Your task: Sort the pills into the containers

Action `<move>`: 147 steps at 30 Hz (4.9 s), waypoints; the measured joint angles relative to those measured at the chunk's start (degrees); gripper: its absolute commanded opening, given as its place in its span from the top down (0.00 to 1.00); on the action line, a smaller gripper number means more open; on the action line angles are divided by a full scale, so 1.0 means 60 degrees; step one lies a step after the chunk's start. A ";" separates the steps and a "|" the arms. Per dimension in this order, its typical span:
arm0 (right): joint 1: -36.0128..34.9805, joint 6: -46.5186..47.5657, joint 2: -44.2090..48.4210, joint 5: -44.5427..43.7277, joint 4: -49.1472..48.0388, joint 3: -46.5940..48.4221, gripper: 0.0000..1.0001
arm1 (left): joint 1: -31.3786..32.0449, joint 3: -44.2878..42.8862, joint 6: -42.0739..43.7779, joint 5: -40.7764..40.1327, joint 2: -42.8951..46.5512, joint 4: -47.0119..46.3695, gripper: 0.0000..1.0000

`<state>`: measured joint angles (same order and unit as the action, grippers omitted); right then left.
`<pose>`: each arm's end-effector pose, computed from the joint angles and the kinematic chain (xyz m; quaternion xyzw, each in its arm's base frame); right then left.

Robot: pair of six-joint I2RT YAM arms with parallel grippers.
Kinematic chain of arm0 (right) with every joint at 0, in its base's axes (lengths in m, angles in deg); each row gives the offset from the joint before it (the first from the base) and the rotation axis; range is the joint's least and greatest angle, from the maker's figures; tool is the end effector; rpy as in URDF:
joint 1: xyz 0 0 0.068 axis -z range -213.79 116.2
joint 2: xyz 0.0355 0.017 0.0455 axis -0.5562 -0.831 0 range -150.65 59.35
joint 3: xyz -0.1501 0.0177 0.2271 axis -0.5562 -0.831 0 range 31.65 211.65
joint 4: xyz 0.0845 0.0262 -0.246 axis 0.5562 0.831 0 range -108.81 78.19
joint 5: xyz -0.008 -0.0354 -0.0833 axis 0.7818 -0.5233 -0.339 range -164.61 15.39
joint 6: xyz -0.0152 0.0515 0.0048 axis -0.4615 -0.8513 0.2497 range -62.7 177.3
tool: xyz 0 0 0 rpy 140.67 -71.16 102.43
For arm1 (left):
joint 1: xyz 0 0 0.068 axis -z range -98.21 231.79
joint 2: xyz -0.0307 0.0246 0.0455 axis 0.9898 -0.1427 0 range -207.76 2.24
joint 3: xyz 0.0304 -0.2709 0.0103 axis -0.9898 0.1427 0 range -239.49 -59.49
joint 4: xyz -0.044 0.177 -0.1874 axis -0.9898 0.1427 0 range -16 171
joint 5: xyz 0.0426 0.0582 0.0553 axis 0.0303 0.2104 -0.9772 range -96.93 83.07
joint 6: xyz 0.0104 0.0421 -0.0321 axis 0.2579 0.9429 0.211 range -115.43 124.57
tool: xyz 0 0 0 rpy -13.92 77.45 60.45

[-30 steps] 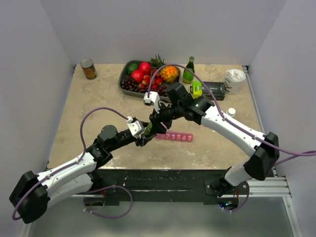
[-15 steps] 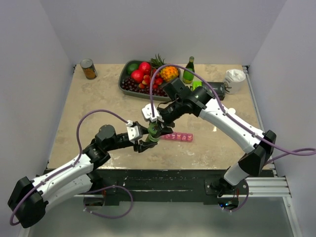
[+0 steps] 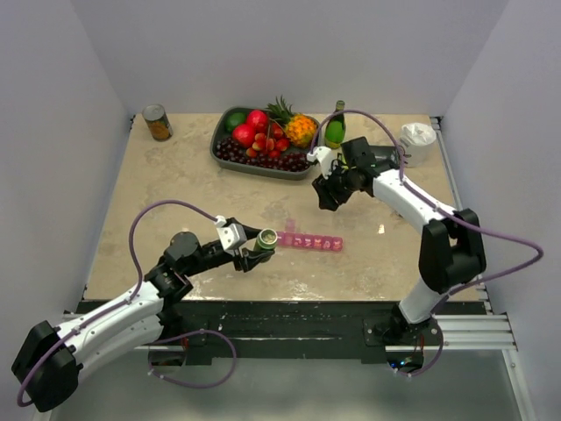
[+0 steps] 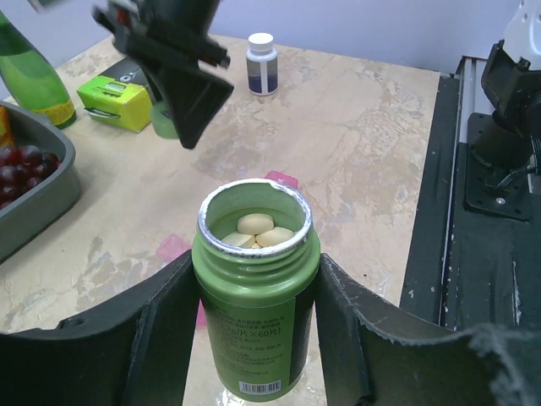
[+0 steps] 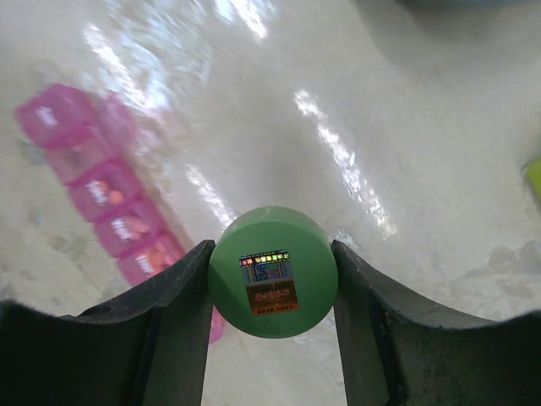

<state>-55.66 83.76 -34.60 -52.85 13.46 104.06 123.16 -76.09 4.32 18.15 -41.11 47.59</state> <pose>0.3212 0.1431 0.2563 -0.4355 0.8277 0.1670 0.3120 0.1252 -0.1302 0.2373 0.3865 0.5944 -0.3884 0.5886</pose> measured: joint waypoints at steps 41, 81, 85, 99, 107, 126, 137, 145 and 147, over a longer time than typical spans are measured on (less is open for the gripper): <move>-0.1104 0.2299 0.1585 0.6091 0.0346 0.0033 0.01 | 0.0029 -0.0044 -0.4401 -0.4167 -0.1413 -0.4473 1.00; -0.2346 -0.5654 0.1326 0.5501 -0.6677 -0.0929 1.00 | 0.0863 -0.0637 -0.5504 -0.6251 -0.3202 -0.7297 0.73; -0.2350 -0.5512 0.1330 0.5606 -0.6612 -0.0929 1.00 | 0.0885 -0.0659 -0.5508 -0.6244 -0.2896 -0.6834 0.43; -0.2200 -0.5147 0.1351 0.6335 -0.6328 -0.0925 1.00 | 0.0943 -0.1144 -0.4980 -0.6266 -0.0907 -0.5198 0.01; -0.0229 -0.5122 0.1759 0.6808 -0.5843 -0.0525 1.00 | 0.0943 -0.1759 -0.3158 -0.6972 0.0951 -0.2259 0.01; 0.1308 -0.3756 0.2605 0.6273 -0.2215 0.6116 1.00 | 0.0943 -0.1406 -0.1599 -0.7792 0.3104 0.0350 0.01; 0.2280 -1.0841 0.2521 0.7049 -1.0240 0.3126 1.00 | 0.0943 -0.1308 -0.1268 -0.7384 0.3228 0.0565 0.01; 0.3271 -1.2750 0.3282 0.7002 -1.3427 0.0149 1.00 | 0.0940 -0.0998 -0.0998 -0.6798 0.3289 0.0721 0.00; 0.2364 -1.1500 0.3628 0.7555 -1.2331 -0.0805 1.00 | 0.0929 -0.1089 -0.0922 -0.6703 0.3096 0.1078 0.01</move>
<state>-41.48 14.76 -12.83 -7.52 -60.53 99.23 128.73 -82.62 -1.21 -22.07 -22.53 54.06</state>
